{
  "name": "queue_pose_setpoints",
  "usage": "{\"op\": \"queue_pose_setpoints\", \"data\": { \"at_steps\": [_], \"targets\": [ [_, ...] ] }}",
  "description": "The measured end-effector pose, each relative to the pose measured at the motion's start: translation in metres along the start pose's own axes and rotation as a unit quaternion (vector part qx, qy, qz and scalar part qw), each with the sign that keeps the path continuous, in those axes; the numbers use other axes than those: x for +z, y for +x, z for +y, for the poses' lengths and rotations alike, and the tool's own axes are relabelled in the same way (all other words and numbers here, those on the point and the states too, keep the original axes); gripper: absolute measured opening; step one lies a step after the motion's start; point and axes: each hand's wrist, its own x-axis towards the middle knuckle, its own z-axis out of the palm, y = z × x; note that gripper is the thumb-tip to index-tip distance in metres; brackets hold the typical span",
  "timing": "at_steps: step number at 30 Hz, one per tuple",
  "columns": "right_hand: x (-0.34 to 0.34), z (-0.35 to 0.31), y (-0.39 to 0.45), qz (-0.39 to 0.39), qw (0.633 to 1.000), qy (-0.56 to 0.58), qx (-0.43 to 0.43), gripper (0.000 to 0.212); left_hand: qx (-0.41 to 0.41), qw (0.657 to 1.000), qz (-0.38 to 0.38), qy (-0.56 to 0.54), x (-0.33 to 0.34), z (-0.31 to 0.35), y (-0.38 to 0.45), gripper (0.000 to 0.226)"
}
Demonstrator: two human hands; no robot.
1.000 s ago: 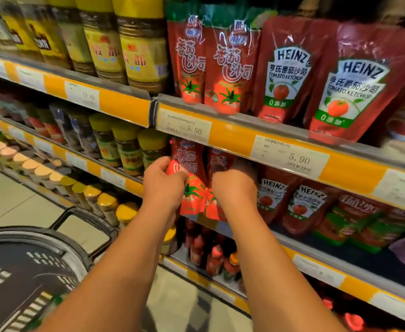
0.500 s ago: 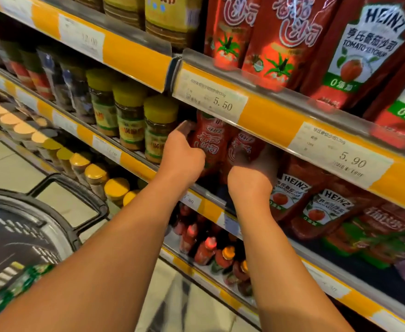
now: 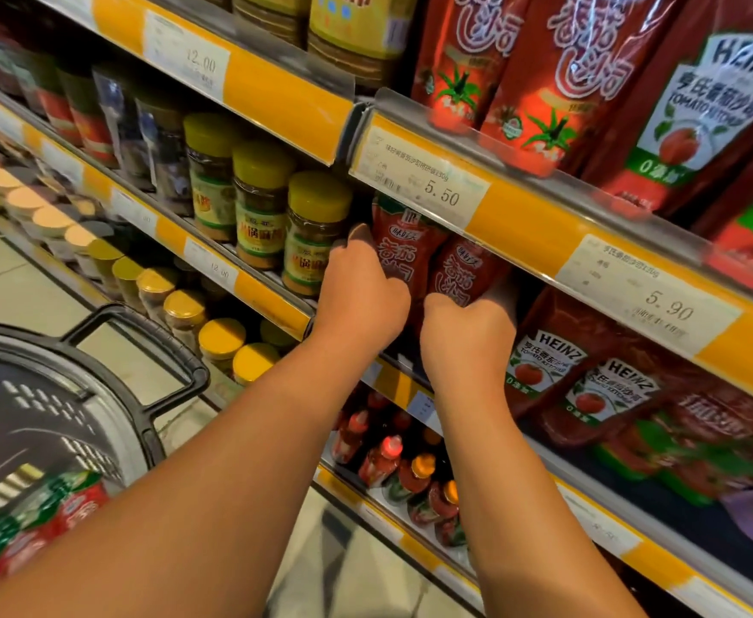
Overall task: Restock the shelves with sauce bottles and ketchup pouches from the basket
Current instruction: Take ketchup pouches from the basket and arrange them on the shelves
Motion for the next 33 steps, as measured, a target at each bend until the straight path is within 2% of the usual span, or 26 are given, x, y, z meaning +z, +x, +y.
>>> {"op": "queue_pose_setpoints", "data": {
  "at_steps": [5, 7, 10, 12, 13, 16, 18, 23, 27, 30, 33],
  "targets": [
    [-0.010, -0.003, -0.015, -0.021, 0.999, -0.018, -0.043, 0.036, -0.015, 1.000, -0.023, 0.009, -0.007, 0.001, -0.008, 0.060],
    [-0.018, -0.003, -0.020, -0.030, 0.998, -0.037, -0.036, 0.036, -0.025, 0.999, -0.034, 0.008, -0.010, 0.001, -0.011, 0.055],
    [-0.031, -0.001, -0.037, -0.048, 0.997, -0.049, -0.044, 0.024, -0.049, 0.998, -0.040, -0.012, -0.014, -0.002, -0.016, 0.045],
    [-0.039, 0.007, -0.048, -0.063, 0.996, -0.032, -0.053, 0.061, -0.082, 0.995, -0.047, -0.035, -0.016, -0.004, -0.017, 0.035],
    [-0.040, 0.012, -0.052, -0.078, 0.996, -0.027, -0.042, 0.063, -0.108, 0.991, -0.051, -0.055, -0.016, -0.006, -0.017, 0.030],
    [-0.034, 0.020, -0.057, -0.117, 0.993, -0.026, 0.016, 0.048, -0.193, 0.965, -0.078, -0.160, -0.015, -0.009, -0.021, 0.022],
    [-0.027, 0.025, -0.053, -0.140, 0.988, -0.052, 0.037, 0.049, -0.231, 0.942, -0.092, -0.224, -0.011, -0.013, -0.021, 0.033],
    [-0.014, 0.032, -0.039, -0.151, 0.980, -0.127, 0.026, 0.056, -0.259, 0.906, -0.099, -0.321, -0.003, -0.016, -0.013, 0.052],
    [-0.009, 0.036, -0.026, -0.129, 0.975, -0.179, 0.016, 0.024, -0.266, 0.896, -0.101, -0.340, 0.002, -0.014, -0.006, 0.070],
    [-0.003, 0.031, -0.016, -0.136, 0.972, -0.191, 0.025, 0.019, -0.256, 0.898, -0.097, -0.343, 0.006, -0.012, 0.001, 0.058],
    [-0.001, 0.024, -0.005, -0.126, 0.973, -0.183, 0.055, 0.026, -0.256, 0.902, -0.089, -0.337, 0.009, -0.010, 0.006, 0.049]
  ]
}}
